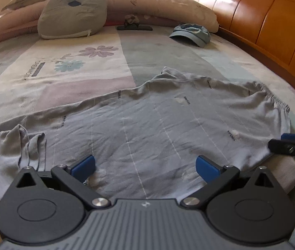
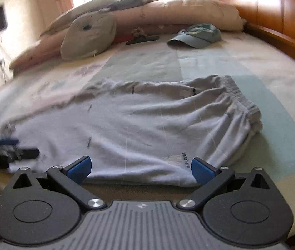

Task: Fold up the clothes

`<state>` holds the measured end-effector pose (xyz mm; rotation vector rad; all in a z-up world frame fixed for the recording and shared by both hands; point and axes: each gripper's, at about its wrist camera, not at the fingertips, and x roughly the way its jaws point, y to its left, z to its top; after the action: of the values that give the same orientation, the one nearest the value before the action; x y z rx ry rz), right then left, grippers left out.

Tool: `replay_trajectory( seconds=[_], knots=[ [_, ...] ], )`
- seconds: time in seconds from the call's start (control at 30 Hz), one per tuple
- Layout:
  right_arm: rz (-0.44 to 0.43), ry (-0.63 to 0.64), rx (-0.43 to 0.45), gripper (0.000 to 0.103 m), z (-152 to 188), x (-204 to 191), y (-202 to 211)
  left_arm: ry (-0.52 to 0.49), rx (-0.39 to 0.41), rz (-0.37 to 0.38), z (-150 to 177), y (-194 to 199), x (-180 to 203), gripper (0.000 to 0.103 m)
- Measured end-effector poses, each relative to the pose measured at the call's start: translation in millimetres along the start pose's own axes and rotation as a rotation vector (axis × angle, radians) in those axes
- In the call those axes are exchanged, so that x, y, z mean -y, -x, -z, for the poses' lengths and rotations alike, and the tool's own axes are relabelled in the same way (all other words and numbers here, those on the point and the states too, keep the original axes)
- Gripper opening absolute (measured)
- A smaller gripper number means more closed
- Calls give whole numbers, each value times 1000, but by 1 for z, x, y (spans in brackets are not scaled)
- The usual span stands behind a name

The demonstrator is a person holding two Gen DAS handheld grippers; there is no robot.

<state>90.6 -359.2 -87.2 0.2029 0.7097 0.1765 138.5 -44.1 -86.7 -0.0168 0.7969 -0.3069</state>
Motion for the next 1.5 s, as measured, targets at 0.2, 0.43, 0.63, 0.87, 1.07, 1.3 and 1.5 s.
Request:
replay_trajectory(
  seconds=[0.2, 0.43, 0.63, 0.87, 1.07, 1.3, 1.5],
  knots=[
    [-42, -225, 76, 103, -13, 48, 28, 39, 12, 54, -2, 8, -3, 102],
    [-109, -430, 94, 103, -21, 91, 40, -51, 26, 33, -3, 10, 9, 102],
    [-167, -342, 103, 103, -33, 65, 27, -42, 9, 28, 1, 10, 6, 102],
    [-125, -470, 91, 103, -15, 96, 28, -31, 9, 72, 2, 14, 7, 102],
    [-235, -634, 69, 103, -9, 134, 9, -18, 11, 116, 0, 15, 10, 102],
    [-240, -618, 105, 103, -28, 138, -19, -10, 3, 157, -1, 11, 14, 102],
    [-253, -684, 125, 103, -25, 137, -17, -5, -15, 165, 5, 3, 11, 102]
  ],
)
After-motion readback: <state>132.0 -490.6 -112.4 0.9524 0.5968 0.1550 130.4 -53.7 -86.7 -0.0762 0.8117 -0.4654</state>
